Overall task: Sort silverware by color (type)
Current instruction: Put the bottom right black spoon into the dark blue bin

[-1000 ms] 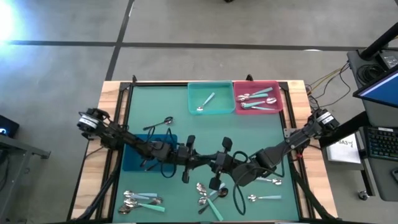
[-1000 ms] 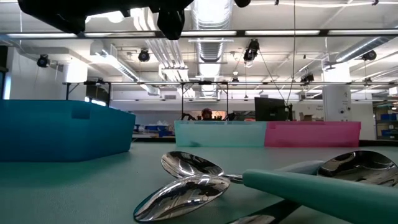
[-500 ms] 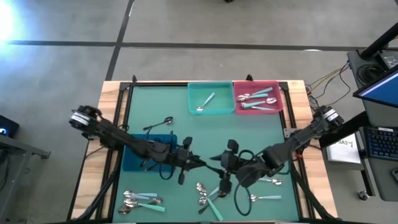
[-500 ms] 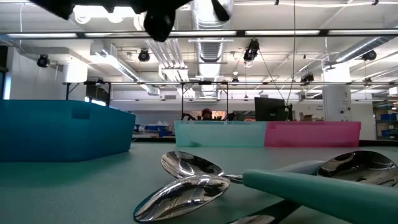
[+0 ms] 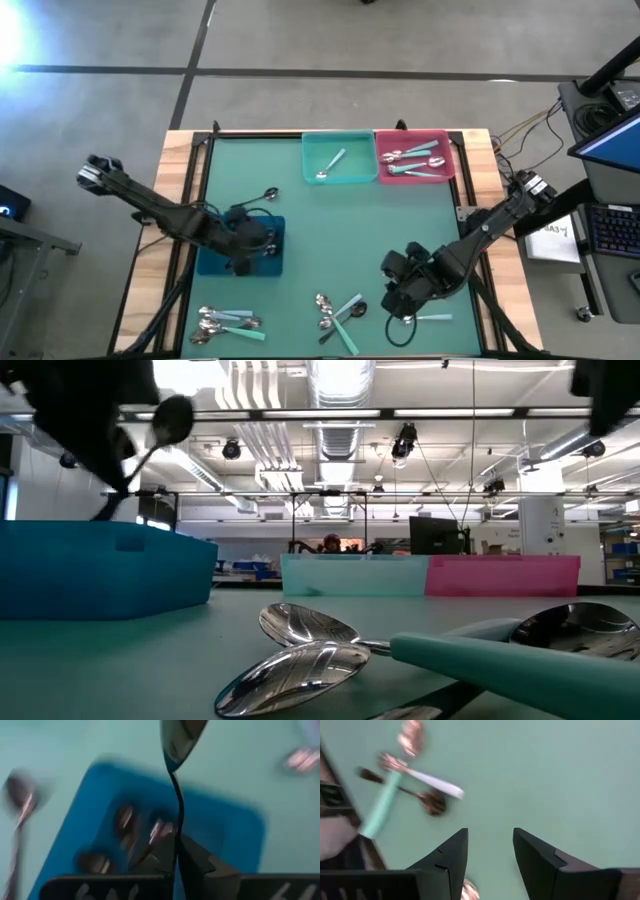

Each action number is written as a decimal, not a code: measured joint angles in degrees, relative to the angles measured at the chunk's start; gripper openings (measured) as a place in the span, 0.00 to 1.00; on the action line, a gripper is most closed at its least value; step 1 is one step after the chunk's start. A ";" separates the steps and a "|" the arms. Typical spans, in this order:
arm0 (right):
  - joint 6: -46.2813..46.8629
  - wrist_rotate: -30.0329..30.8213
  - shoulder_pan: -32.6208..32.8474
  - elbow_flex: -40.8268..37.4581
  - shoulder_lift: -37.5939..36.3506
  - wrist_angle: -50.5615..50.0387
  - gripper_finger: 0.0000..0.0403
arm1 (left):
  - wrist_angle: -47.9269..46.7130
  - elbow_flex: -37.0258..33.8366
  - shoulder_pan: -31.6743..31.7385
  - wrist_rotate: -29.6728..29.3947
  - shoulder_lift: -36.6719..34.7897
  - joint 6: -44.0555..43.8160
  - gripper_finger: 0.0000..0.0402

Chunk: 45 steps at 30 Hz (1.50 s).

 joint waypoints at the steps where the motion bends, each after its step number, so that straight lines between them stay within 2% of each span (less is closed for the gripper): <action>1: 1.60 -0.41 0.49 -0.09 0.00 -1.55 0.36 | -3.81 0.00 -0.04 0.59 -0.70 -1.92 0.00; 3: 4.89 -1.49 1.23 -0.51 0.00 -2.80 0.36 | -10.12 0.00 -0.03 2.43 -1.59 -5.46 0.00; 6: 7.82 -6.74 1.35 -1.99 0.10 -3.05 0.36 | -16.16 0.00 -0.01 5.39 -2.38 -8.57 0.00; 13: 10.92 -16.93 1.52 -6.73 0.15 -2.91 0.36 | -17.90 0.02 -0.01 6.87 -2.48 -10.43 0.01; 17: 11.06 -20.34 1.50 -10.33 0.15 -1.85 0.37 | -17.83 0.26 -0.01 6.89 -2.48 -10.73 0.08; 24: 10.85 -25.44 1.50 -17.59 0.15 6.95 0.40 | -17.78 0.26 -0.01 8.03 -2.48 -10.73 0.25; 32: 6.43 -25.30 1.50 -22.00 0.15 8.76 0.35 | -17.30 0.26 -0.01 8.00 -2.46 -10.73 0.38; 37: 6.32 -25.04 1.49 -25.01 0.15 11.48 0.32 | -15.35 0.26 -0.01 7.98 -2.46 -10.59 0.39; 45: 8.07 -20.38 1.47 -27.81 0.13 13.15 0.31 | -7.17 0.26 -0.01 7.96 -2.44 -6.27 0.39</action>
